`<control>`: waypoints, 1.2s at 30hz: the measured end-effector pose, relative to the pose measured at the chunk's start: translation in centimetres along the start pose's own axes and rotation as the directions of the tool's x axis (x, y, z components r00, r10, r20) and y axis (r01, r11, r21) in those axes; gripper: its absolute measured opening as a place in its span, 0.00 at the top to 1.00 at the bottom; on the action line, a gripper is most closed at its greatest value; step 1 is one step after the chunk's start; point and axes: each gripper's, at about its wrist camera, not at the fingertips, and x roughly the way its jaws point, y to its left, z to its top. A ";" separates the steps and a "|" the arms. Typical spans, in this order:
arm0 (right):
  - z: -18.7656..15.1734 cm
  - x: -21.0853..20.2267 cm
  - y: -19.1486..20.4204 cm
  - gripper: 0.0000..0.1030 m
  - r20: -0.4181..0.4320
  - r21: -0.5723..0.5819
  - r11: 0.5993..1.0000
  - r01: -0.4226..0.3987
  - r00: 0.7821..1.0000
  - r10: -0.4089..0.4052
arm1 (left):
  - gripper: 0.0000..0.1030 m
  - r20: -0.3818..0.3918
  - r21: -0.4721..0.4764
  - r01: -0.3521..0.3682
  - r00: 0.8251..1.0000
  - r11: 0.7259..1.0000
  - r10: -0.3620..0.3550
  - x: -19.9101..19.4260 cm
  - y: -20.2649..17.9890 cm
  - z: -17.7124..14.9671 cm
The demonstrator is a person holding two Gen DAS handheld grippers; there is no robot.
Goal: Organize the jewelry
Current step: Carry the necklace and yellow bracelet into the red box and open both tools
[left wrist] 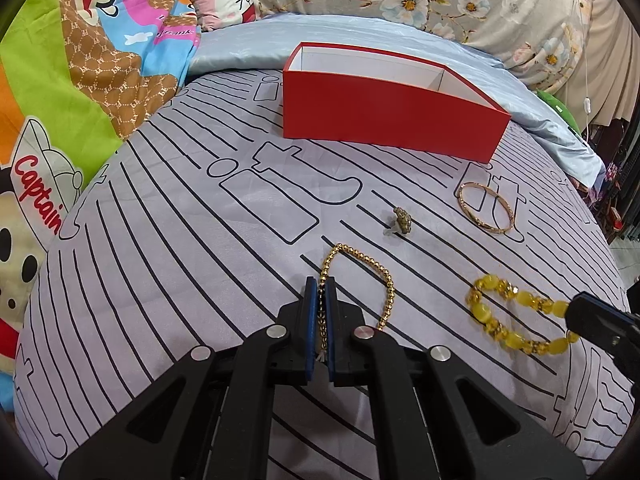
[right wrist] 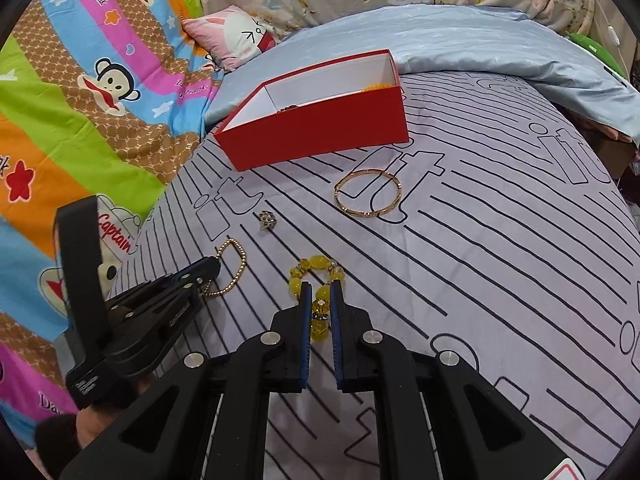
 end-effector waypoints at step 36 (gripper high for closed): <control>24.0 3.8 2.1 0.92 0.211 -0.090 0.995 -0.048 0.975 0.066 | 0.96 0.156 0.038 0.030 0.987 0.999 -0.036 1.7 -1.9 21.0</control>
